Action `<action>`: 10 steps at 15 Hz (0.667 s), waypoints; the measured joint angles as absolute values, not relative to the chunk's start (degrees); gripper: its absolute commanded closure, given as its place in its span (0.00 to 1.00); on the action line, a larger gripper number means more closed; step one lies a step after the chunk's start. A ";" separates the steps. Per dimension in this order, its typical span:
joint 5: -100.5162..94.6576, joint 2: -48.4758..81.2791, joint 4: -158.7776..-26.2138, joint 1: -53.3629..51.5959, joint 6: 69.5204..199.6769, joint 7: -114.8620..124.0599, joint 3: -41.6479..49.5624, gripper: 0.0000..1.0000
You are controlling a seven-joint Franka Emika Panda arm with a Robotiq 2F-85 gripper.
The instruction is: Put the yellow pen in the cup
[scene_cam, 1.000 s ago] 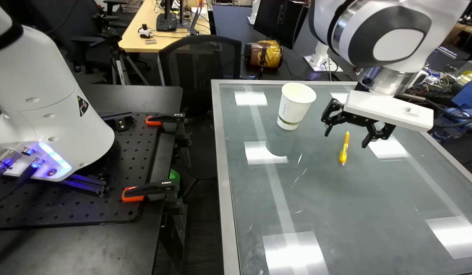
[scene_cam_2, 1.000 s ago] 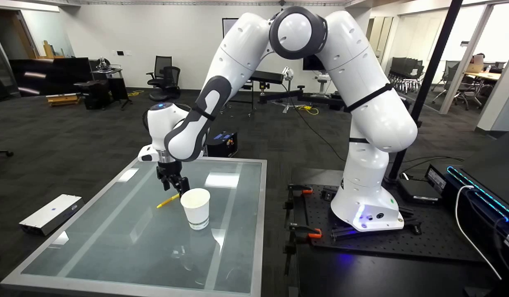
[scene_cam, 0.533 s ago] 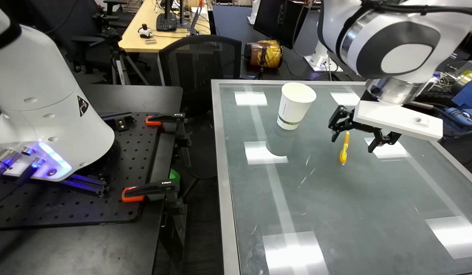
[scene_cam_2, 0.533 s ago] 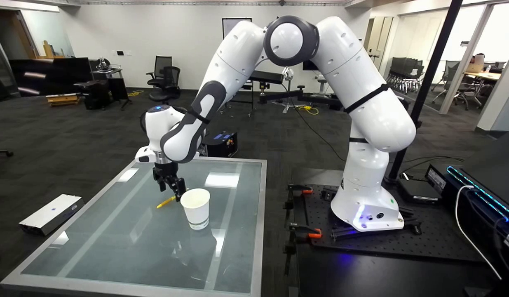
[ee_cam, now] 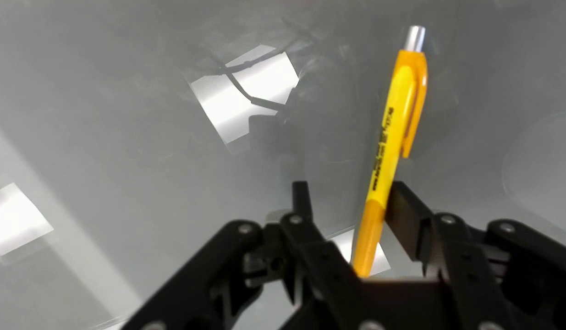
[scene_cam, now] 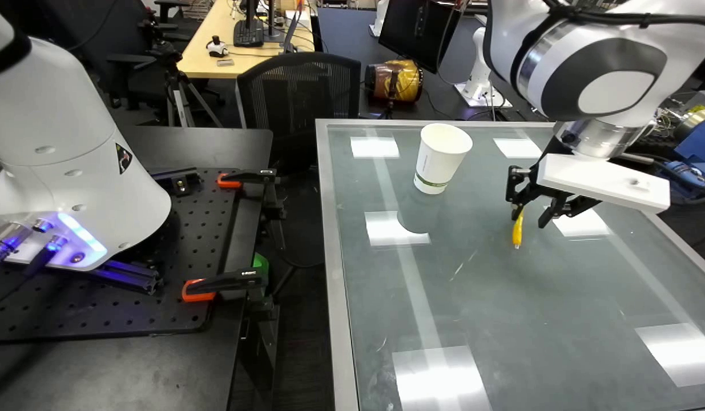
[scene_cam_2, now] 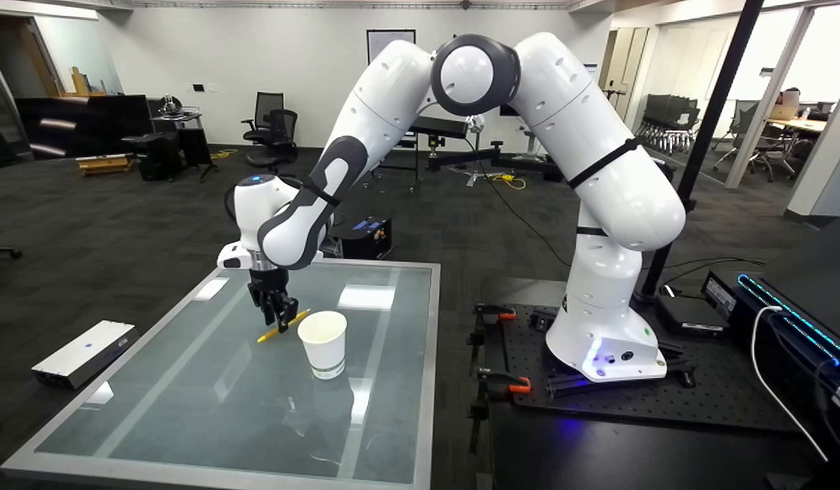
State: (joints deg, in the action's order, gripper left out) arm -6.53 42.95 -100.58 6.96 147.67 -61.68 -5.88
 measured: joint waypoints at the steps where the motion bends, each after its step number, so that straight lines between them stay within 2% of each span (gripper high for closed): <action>1: -6.53 42.91 -100.35 6.96 147.16 -61.68 -5.98 0.91; 2: -6.53 42.95 -100.14 6.96 147.09 -61.69 -6.01 1.00; 10: -6.53 42.84 -99.69 6.96 147.09 -61.58 -6.01 0.97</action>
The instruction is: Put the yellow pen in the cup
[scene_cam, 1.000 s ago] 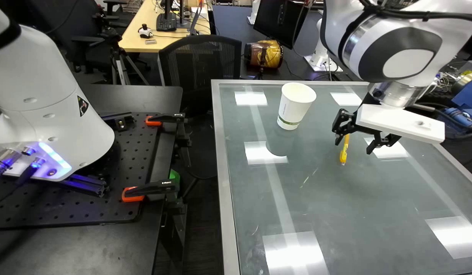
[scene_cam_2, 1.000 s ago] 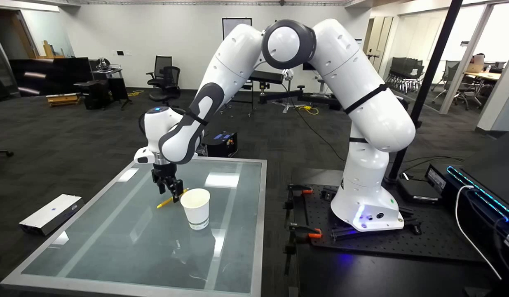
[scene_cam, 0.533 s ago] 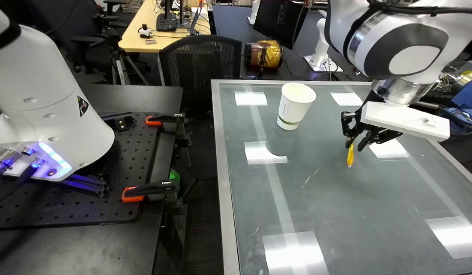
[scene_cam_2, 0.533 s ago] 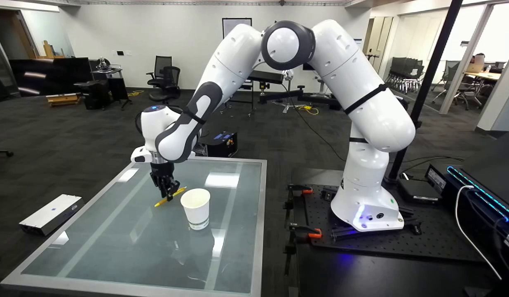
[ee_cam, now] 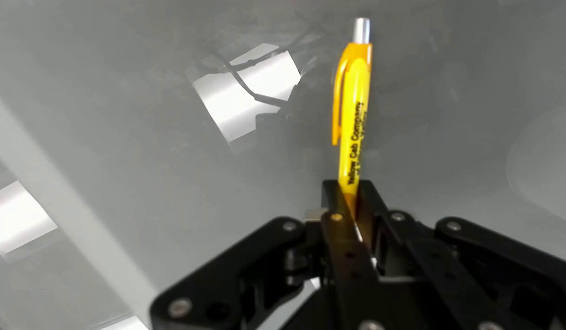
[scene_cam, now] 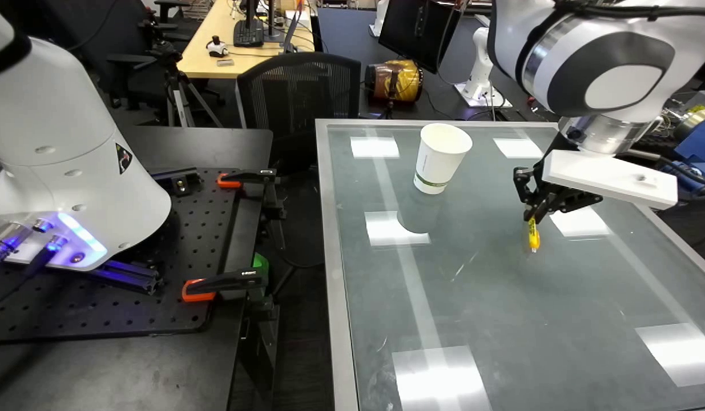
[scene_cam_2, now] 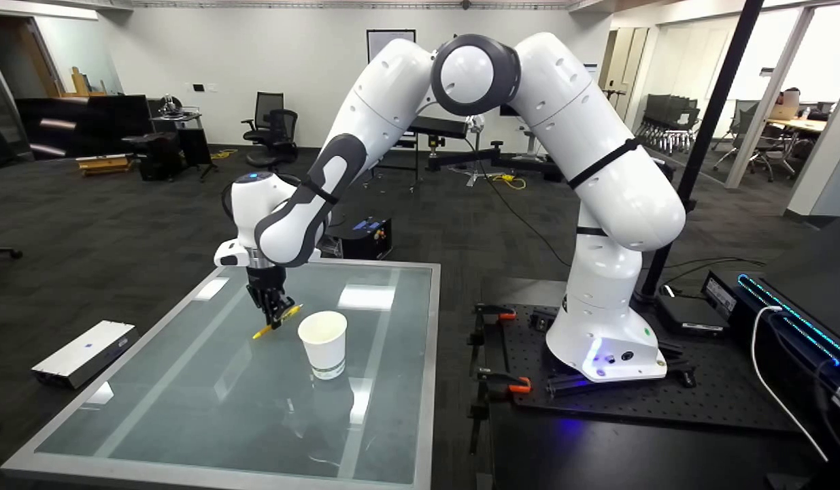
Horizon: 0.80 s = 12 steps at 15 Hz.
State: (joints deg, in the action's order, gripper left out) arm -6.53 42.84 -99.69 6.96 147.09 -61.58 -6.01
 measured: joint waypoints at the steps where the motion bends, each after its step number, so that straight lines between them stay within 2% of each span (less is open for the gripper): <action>1: -6.52 42.52 -99.77 6.96 147.09 -61.46 -6.01 0.97; 12: -6.36 33.63 -105.93 6.21 144.49 -56.22 -6.12 0.97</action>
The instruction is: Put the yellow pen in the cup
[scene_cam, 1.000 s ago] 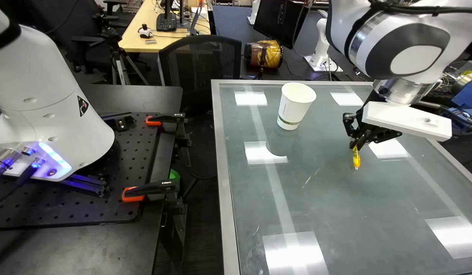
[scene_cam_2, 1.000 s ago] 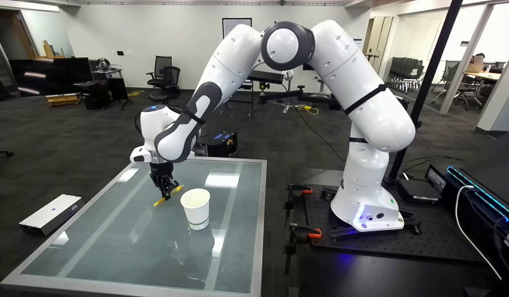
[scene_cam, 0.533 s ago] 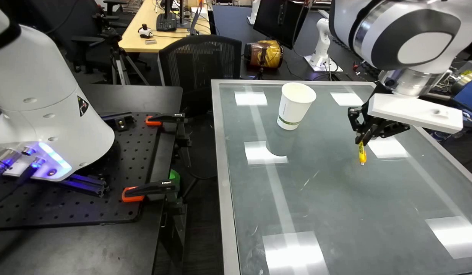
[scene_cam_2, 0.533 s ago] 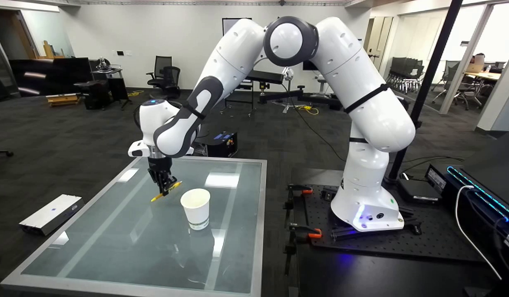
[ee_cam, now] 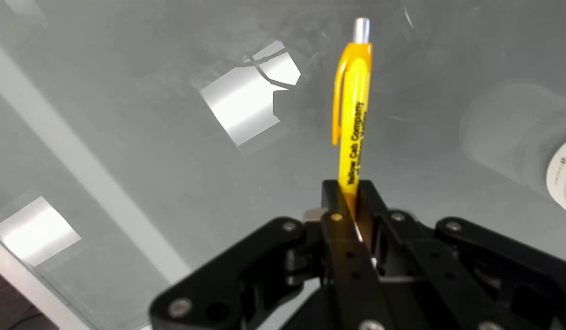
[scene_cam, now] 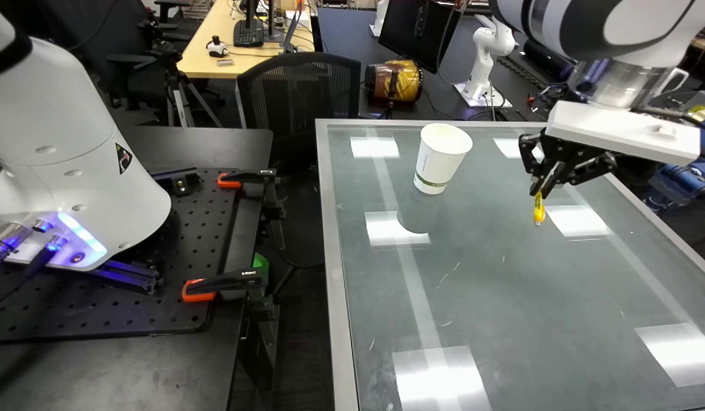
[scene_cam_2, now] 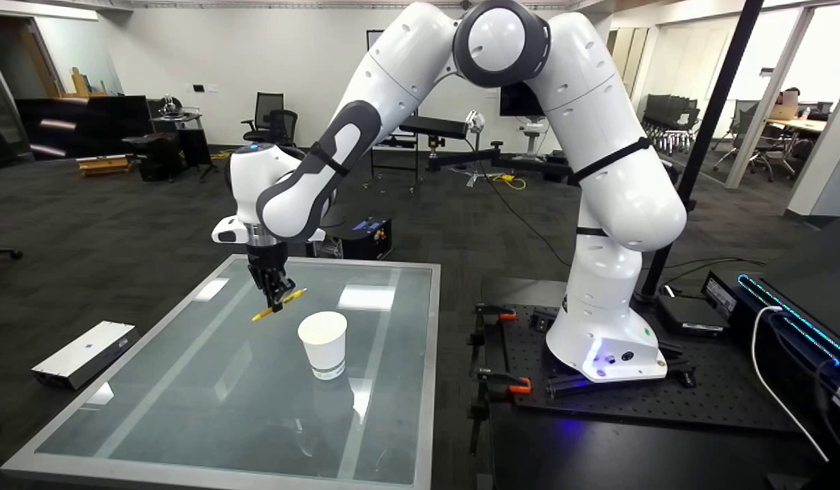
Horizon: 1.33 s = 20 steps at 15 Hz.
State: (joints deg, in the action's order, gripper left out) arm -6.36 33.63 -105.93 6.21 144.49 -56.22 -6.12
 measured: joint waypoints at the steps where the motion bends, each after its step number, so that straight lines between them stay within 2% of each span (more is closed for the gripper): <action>1: -6.36 32.67 -106.63 5.94 143.89 -55.04 -6.12 0.97; 10: -6.73 25.31 -111.89 2.79 142.34 -44.48 -5.85 0.97; 20: -6.81 18.26 -117.86 1.43 142.35 -44.22 -5.86 0.97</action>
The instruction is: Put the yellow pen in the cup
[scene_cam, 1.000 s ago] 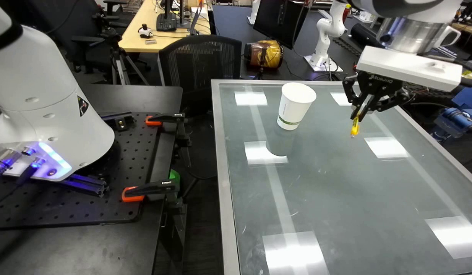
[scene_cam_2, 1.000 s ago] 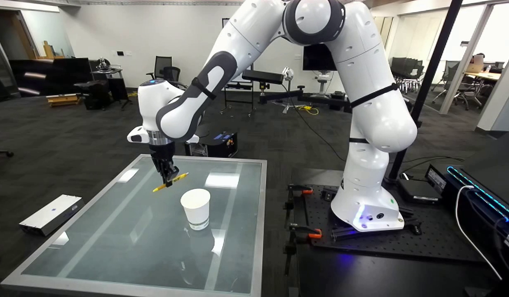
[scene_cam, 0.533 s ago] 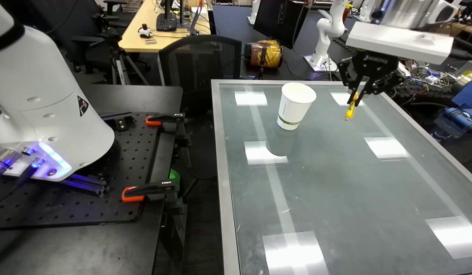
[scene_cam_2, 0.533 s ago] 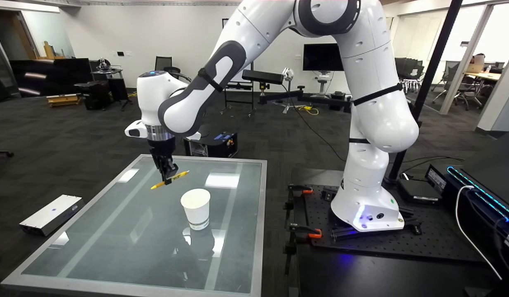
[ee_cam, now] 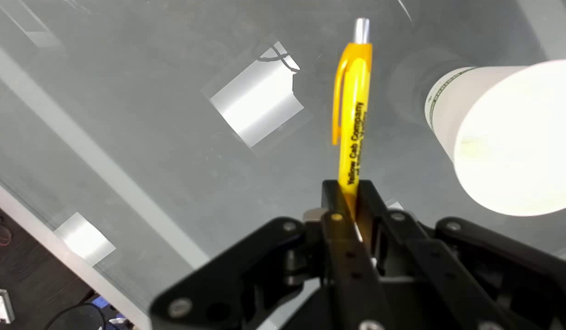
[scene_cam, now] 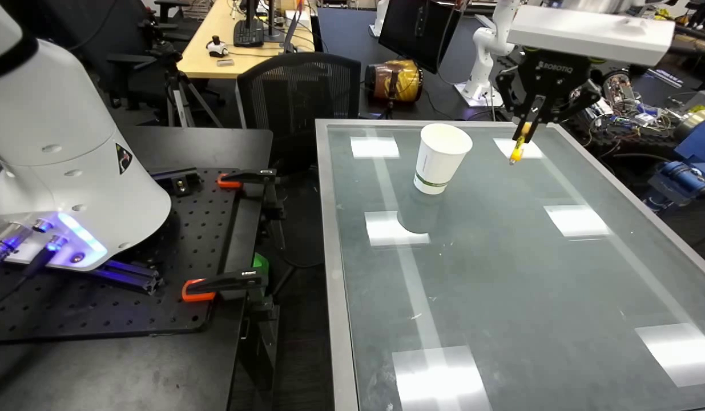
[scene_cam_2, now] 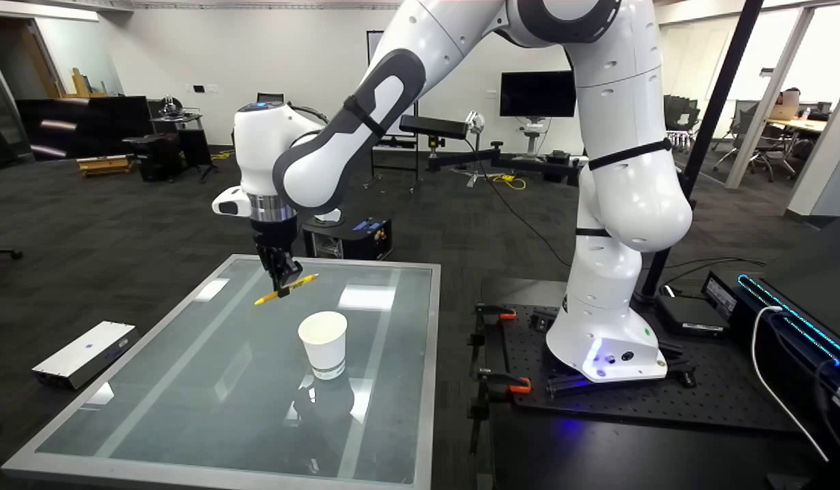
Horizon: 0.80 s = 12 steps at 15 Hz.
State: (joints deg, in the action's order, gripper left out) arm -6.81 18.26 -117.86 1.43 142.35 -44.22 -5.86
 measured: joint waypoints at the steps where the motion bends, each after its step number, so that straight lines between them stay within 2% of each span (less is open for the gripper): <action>1: -6.82 17.19 -118.81 1.43 142.36 -44.02 -5.84 0.97; 8: -6.73 7.36 -129.96 1.50 142.83 -40.96 -4.68 0.97; 9: -6.73 6.14 -131.55 1.52 143.06 -40.94 -4.43 0.88; 12: -6.73 3.83 -134.48 1.52 143.63 -40.94 -4.02 0.88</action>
State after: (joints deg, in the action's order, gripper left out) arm -6.73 3.83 -134.48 1.52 143.63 -40.94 -4.02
